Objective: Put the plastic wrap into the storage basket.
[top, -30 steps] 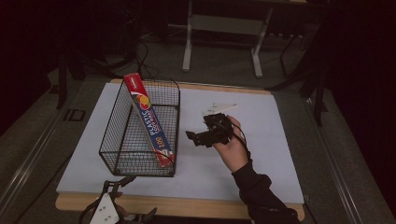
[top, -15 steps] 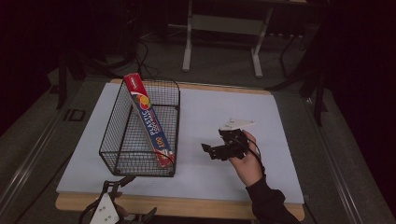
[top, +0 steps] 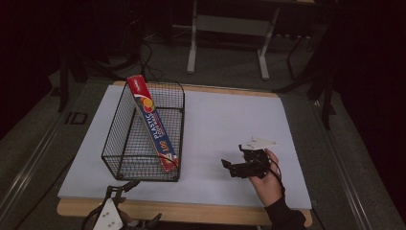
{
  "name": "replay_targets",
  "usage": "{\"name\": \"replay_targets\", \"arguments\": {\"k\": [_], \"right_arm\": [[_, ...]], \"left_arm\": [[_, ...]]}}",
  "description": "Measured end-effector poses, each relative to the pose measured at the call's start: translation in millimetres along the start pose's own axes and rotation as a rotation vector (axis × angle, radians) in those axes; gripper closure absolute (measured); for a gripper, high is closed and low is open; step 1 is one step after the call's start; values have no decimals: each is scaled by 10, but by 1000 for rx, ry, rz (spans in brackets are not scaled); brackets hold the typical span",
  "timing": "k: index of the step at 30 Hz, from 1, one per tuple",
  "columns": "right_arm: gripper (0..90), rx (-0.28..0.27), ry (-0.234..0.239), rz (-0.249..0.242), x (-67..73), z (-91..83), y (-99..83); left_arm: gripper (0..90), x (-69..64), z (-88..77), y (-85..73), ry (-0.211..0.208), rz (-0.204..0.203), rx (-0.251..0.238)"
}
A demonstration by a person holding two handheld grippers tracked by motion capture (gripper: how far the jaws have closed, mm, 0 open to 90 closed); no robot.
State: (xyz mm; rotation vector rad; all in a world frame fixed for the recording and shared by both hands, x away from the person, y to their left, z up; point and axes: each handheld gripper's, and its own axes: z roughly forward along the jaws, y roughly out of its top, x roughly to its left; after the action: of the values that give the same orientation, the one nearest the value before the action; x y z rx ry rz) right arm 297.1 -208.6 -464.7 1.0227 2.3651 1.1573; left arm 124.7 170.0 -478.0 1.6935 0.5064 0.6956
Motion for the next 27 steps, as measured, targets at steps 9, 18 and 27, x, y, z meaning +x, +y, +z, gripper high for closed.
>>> {"name": "replay_targets", "arguments": {"k": [9,18,27], "right_arm": [[137,-5,-36,-23,14,-157,-237],[137,-15,-67,-42,31,-245,-418],[137,10,-70,-34,-31,-173,-491]], "left_arm": [[2,-5,7,0,0,-1,0],[2,-3,8,-1,-2,3,3],[2,2,-1,-1,-5,3,0]]}}
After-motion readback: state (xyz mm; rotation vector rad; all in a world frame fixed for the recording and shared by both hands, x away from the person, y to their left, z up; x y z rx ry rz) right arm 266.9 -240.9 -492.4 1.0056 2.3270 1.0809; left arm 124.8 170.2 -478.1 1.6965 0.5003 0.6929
